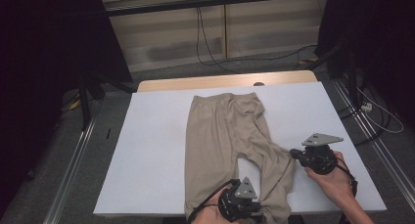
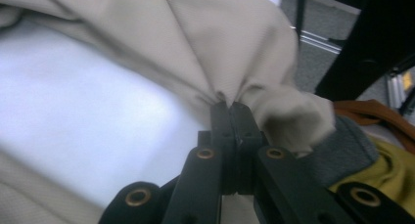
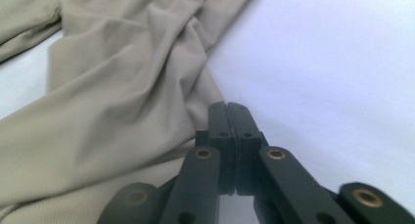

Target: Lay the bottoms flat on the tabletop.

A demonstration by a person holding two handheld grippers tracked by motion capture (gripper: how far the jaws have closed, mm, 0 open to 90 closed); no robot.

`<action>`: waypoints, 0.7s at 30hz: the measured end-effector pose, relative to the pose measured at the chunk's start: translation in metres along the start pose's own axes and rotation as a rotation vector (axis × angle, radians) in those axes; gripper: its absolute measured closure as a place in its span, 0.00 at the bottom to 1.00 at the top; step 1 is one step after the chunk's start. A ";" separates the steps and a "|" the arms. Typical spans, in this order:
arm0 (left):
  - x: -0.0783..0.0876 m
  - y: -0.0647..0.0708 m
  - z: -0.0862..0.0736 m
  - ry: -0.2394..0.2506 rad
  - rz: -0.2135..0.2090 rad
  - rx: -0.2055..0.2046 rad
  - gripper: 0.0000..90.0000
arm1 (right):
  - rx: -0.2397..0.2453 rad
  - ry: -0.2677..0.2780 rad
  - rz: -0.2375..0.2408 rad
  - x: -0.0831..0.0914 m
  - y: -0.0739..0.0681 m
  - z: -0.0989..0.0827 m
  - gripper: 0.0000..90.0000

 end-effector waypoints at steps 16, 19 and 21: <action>0.017 -0.039 0.012 0.073 0.097 0.078 0.77 | 0.192 -0.093 0.167 0.011 -0.076 -0.034 0.76; 0.000 -0.046 0.021 0.028 0.131 0.069 0.66 | 0.195 -0.116 0.157 0.004 -0.078 -0.034 0.76; -0.013 -0.044 0.026 0.014 0.150 0.043 0.62 | 0.207 -0.119 0.179 0.005 -0.081 -0.035 0.92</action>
Point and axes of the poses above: each handheld gripper's, and its own axes: x roughly backward along the jaws, z roughly out of its top, y roughly to its right, the point moved 8 cm from there along -x, roughly forward along the jaws, and after that the axes turned 13 degrees about -y, right-handed, at the moved point
